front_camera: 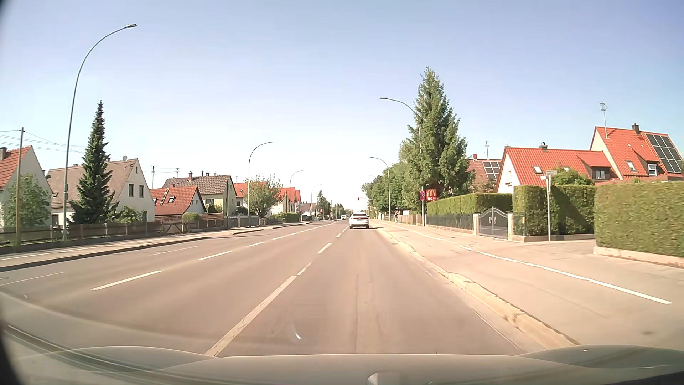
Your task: Follow the waypoints while adhering to traffic rules and regulations
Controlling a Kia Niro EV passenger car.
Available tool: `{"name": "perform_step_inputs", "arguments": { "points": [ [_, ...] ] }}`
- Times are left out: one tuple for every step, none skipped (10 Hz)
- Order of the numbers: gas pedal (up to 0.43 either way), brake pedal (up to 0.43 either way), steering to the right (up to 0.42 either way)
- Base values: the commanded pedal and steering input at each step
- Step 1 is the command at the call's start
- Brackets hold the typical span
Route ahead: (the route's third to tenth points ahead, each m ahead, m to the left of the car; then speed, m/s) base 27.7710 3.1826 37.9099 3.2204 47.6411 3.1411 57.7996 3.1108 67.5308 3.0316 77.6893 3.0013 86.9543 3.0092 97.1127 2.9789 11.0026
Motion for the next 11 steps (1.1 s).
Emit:
{"name": "perform_step_inputs", "arguments": {
  "points": [
    [0.0, 0.0, -0.003],
    [0.0, 0.0, -0.003],
    [0.0, 0.0, -0.003],
    [0.0, 0.0, -0.003],
    [0.0, 0.0, -0.003],
    [0.0, 0.0, -0.003],
    [0.0, 0.0, -0.003],
    [0.0, 0.0, -0.003],
    [0.0, 0.0, -0.003],
    [0.0, 0.0, -0.003],
    [0.0, 0.0, -0.003]
  ]
}}
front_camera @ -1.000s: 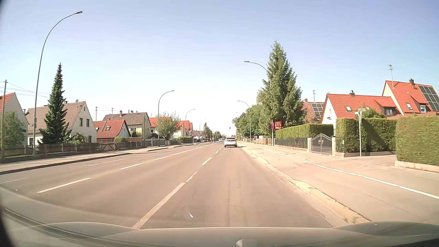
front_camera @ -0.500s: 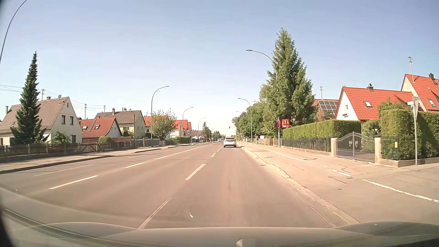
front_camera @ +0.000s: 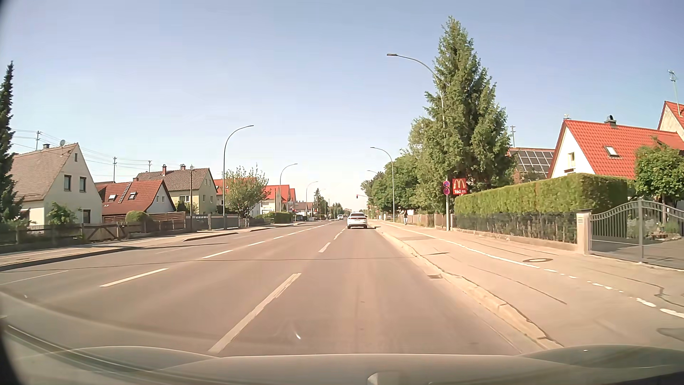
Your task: Follow the waypoints while adhering to traffic rules and regulations
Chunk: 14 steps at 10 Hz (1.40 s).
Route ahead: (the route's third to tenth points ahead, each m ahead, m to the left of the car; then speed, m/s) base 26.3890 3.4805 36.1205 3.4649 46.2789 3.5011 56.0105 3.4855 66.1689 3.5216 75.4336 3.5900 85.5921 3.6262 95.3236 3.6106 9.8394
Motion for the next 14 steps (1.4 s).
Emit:
{"name": "perform_step_inputs", "arguments": {
  "points": [
    [0.0, 0.0, -0.003],
    [0.0, 0.0, -0.003],
    [0.0, 0.0, -0.004],
    [0.0, 0.0, -0.004],
    [0.0, 0.0, -0.004],
    [0.0, 0.0, -0.004],
    [0.0, 0.0, -0.005],
    [0.098, 0.0, -0.005],
    [0.157, 0.0, -0.005],
    [0.157, 0.0, -0.006],
    [0.15, 0.0, -0.006],
    [0.138, 0.0, -0.006],
    [0.118, 0.0, -0.006],
    [0.11, 0.0, -0.006]
  ]
}}
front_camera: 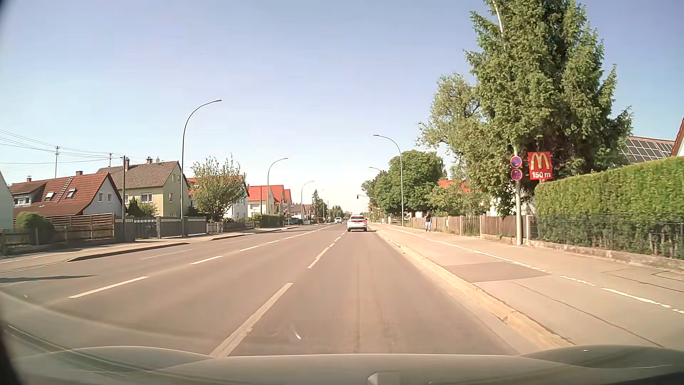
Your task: Follow the waypoints while adhering to traffic rules and regulations
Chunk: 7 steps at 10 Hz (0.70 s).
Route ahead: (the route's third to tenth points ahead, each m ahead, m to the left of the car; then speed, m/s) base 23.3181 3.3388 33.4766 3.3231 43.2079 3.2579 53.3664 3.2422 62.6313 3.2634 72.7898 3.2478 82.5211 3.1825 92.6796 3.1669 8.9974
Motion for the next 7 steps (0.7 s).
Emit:
{"name": "perform_step_inputs", "arguments": {
  "points": [
    [0.098, 0.0, -0.006],
    [0.098, 0.0, -0.006],
    [0.087, 0.0, -0.006],
    [0.067, 0.0, -0.006],
    [0.067, 0.0, -0.006],
    [0.067, 0.0, -0.005],
    [0.067, 0.0, -0.004]
  ]
}}
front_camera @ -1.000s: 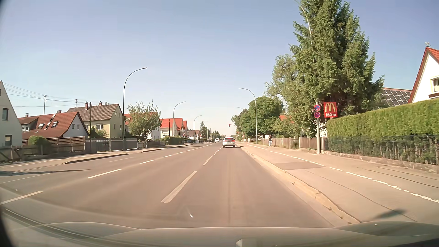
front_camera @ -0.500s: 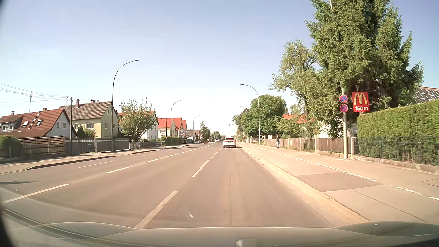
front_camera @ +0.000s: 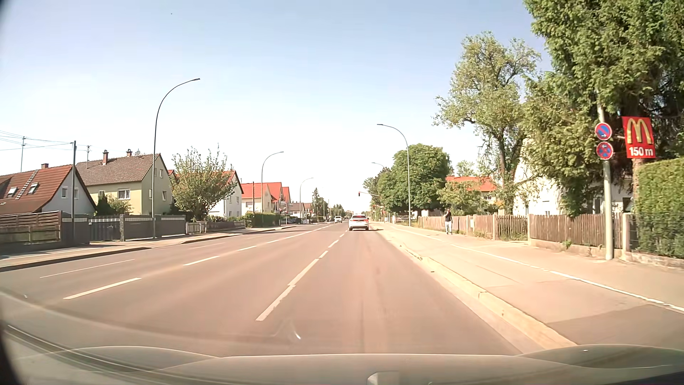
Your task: Follow the waypoints while adhering to traffic rules and regulations
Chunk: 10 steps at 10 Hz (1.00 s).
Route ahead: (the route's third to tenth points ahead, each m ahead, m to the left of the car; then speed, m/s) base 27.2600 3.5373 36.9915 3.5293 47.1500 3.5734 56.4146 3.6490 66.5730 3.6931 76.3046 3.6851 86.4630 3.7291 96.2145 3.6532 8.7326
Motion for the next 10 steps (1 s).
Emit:
{"name": "perform_step_inputs", "arguments": {
  "points": [
    [0.067, 0.0, -0.003],
    [0.067, 0.0, 0.0],
    [0.067, 0.0, 0.0],
    [0.067, 0.0, 0.001],
    [0.067, 0.0, 0.001],
    [0.067, 0.0, 0.001],
    [0.067, 0.0, 0.001],
    [0.067, 0.0, 0.002],
    [0.067, 0.0, 0.004],
    [0.067, 0.0, 0.004]
  ]
}}
